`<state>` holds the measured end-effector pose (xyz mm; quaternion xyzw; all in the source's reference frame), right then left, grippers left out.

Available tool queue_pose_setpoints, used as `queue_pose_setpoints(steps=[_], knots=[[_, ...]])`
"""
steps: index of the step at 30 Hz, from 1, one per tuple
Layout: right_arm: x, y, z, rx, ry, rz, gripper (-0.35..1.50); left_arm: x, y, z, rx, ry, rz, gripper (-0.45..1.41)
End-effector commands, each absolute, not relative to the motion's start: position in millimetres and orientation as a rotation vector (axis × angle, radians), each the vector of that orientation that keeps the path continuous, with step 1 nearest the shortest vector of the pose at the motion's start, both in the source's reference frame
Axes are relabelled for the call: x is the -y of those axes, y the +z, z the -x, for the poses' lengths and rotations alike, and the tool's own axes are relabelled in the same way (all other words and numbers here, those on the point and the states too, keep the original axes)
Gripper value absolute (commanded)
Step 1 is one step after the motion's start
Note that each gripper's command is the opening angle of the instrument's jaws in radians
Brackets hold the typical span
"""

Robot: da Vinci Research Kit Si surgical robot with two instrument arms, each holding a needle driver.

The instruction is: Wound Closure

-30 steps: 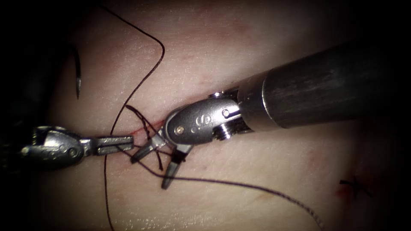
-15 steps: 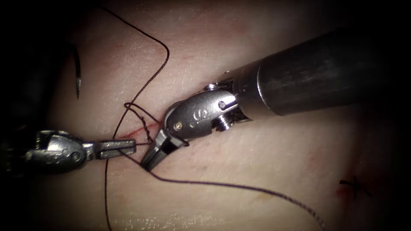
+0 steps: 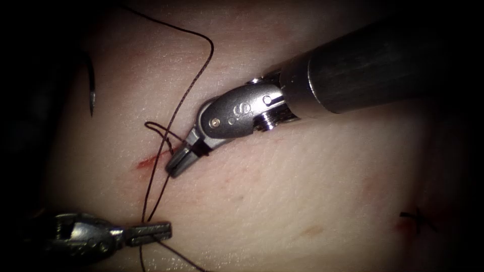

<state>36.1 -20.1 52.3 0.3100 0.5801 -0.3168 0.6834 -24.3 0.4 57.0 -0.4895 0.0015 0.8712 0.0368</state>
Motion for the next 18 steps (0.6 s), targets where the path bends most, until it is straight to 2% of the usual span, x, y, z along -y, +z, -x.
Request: queue_pose_setpoints(steps=[1, 18], knots=[[19.7, 53.1, -36.4, -1.328, -0.68, -0.697, -0.35, 1.2, 57.1, 25.7, 0.018, 2.678, 1.512, -0.45], [17.9, 54.3, -38.0, -1.34, -0.626, -0.685, -0.35, 8.6, 49.4, 30.8, 0.053, 2.662, 1.642, -0.45]])
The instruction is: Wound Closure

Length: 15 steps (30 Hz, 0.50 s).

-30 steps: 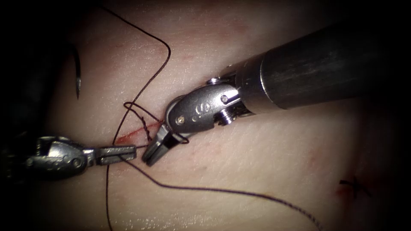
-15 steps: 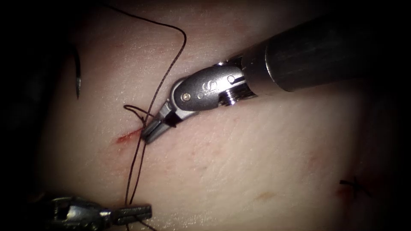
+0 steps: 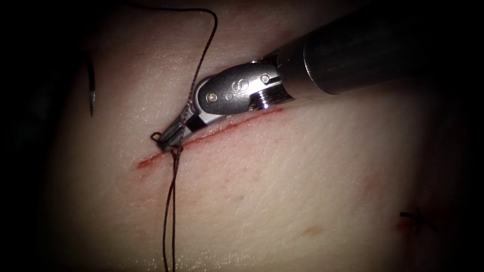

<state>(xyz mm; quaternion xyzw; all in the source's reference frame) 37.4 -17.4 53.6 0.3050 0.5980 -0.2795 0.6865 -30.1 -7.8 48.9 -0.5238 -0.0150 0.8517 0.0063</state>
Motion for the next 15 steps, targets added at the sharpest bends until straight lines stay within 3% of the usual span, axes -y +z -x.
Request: queue_pose_setpoints(steps=[1, 15], knots=[[17.7, 54.5, -38.1, -1.338, -0.623, -0.684, -0.35, 9.5, 48.8, 31.6, 0.062, 2.658, 1.664, -0.45], [16.8, 54.8, -39.8, -1.331, -0.594, -0.668, -0.35, 15.2, 46.1, 34.5, 0.386, 2.625, 1.956, -0.45]])
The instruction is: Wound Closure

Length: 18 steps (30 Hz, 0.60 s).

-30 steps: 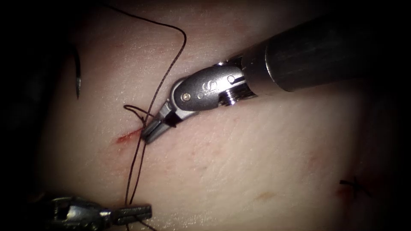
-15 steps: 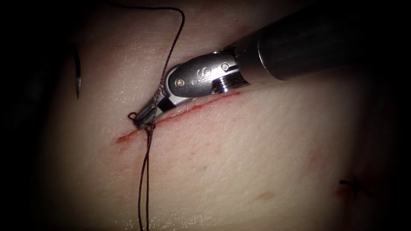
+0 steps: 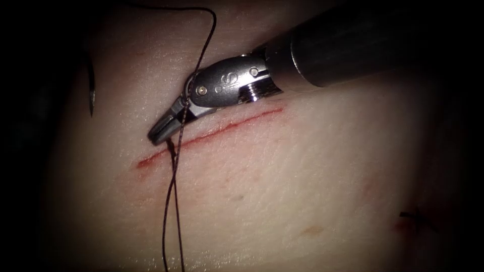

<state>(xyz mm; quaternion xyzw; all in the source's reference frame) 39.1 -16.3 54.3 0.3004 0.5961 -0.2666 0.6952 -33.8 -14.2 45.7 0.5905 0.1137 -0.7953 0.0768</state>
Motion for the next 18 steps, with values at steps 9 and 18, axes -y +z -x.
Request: queue_pose_setpoints(steps=[9, 18], knots=[[15.7, 55.7, -40.0, -1.304, -0.552, -0.629, -0.35, 19.4, 47.0, 37.1, -0.575, -2.227, -1.813, -0.45], [15.3, 56.1, -40.3, -1.291, -0.535, -0.596, -0.35, 21.1, 48.3, 38.3, -0.642, -2.188, -1.806, -0.45]])
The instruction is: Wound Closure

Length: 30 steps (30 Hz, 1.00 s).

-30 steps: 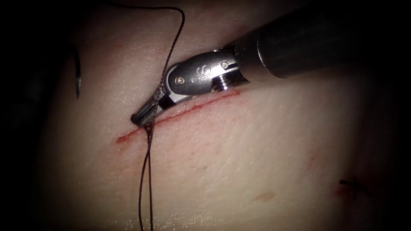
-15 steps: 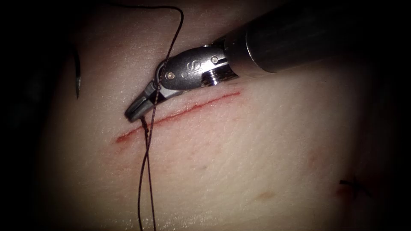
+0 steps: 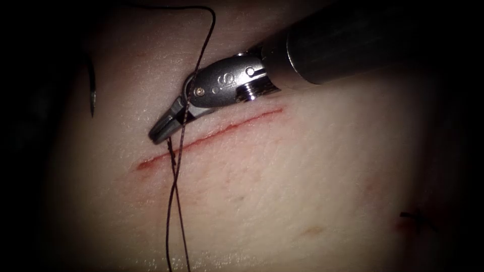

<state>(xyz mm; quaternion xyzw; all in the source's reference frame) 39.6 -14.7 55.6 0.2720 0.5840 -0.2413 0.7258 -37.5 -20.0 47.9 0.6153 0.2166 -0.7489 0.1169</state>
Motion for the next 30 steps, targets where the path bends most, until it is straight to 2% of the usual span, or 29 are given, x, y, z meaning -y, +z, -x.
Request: queue_pose_setpoints(steps=[1, 20, 21, 23, 25, 30], knots=[[15.2, 56.1, -40.4, -1.291, -0.535, -0.595, -0.35, 21.1, 48.3, 38.3, -0.639, -2.188, -1.805, -0.45], [16.5, 54.9, -40.8, -1.301, -0.535, -0.548, -0.35, 17.9, 47.3, 37.4, -0.583, -2.276, -1.808, -0.45], [16.8, 54.4, -40.8, -1.311, -0.53, -0.539, -0.11, 16.5, 46.6, 37.1, -0.531, -2.298, -1.807, -0.45], [17.0, 53.6, -40.7, -1.326, -0.488, -0.526, 0.63, 14.3, 45.8, 36.7, -0.465, -2.328, -1.803, -0.45], [17.0, 53.0, -40.5, -1.331, -0.445, -0.524, 1.0, 12.6, 45.3, 36.4, -0.428, -2.35, -1.8, -0.45], [15.9, 51.7, -38.8, -1.364, -0.312, -0.527, 1.36, 8.4, 44.4, 35.6, -0.345, -2.391, -1.787, -0.45]])
